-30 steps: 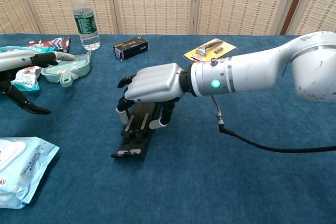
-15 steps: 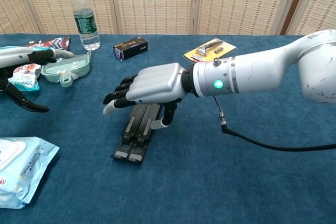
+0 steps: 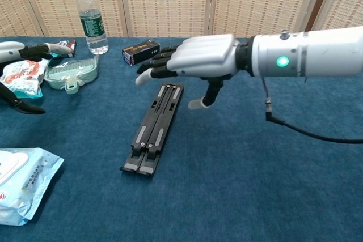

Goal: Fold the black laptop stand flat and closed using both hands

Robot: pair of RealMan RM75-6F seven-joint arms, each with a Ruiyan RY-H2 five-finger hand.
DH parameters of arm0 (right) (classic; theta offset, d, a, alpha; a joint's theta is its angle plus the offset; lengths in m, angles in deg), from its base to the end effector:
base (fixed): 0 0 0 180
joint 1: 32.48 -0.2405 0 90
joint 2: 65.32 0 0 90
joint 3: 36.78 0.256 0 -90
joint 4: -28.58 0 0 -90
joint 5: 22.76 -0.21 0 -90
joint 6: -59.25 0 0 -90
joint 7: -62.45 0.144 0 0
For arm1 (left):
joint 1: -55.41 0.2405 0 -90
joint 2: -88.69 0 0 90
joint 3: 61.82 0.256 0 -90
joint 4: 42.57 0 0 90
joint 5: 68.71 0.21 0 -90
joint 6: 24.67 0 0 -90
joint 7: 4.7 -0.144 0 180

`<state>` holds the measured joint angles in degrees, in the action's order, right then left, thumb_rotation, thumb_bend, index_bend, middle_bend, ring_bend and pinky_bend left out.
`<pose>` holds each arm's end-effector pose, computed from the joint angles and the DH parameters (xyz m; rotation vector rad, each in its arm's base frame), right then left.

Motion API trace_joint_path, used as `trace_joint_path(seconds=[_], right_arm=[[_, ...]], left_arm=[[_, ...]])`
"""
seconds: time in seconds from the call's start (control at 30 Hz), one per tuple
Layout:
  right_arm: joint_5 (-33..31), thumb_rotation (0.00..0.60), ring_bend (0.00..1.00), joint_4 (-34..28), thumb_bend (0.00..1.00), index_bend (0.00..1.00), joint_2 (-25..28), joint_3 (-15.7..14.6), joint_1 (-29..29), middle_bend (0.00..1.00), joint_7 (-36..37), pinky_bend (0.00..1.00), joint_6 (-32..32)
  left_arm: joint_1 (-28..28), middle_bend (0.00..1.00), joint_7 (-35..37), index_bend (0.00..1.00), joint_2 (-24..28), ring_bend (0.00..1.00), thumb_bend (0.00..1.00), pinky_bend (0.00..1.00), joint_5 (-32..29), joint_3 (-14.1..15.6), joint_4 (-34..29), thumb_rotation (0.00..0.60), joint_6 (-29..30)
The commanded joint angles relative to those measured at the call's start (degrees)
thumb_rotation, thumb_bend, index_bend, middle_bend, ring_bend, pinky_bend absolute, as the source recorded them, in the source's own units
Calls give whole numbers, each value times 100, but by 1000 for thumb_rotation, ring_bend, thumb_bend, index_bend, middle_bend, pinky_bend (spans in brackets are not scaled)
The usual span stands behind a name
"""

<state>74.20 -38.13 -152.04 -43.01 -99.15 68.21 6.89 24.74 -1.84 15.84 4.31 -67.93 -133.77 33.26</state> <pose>-0.0738 -0.3788 -0.0281 2.5118 -0.1932 0.9278 -0.2292 0.3064 0.0638 -1.6946 -1.1918 -0.9775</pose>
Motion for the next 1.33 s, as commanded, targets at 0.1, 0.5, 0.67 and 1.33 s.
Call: trace_joint_path(seconds=[0.1, 0.5, 0.67, 1.33], right_arm=[[-1051, 600, 0, -1483, 245, 0, 1241, 185, 971, 0, -1289, 0, -378], [-1742, 600, 0, -3029, 246, 0, 2813, -186, 2933, 0, -2590, 0, -2050], [-1651, 600, 0, -3112, 246, 0, 2992, -351, 3663, 0, -2676, 0, -2677], [-1346, 600, 0, -2718, 244, 0, 2837, -253, 5411, 0, -2151, 0, -3787]], left_arm=[[122, 0, -149, 0, 76, 0, 127, 0, -50, -26, 20, 600, 228], [648, 0, -631, 0, 178, 0, 127, 0, 130, 86, 150, 600, 1177], [929, 0, -691, 0, 350, 0, 127, 0, 248, 188, 78, 600, 1533], [2113, 0, -696, 0, 708, 0, 127, 0, 850, 566, -418, 600, 2938]])
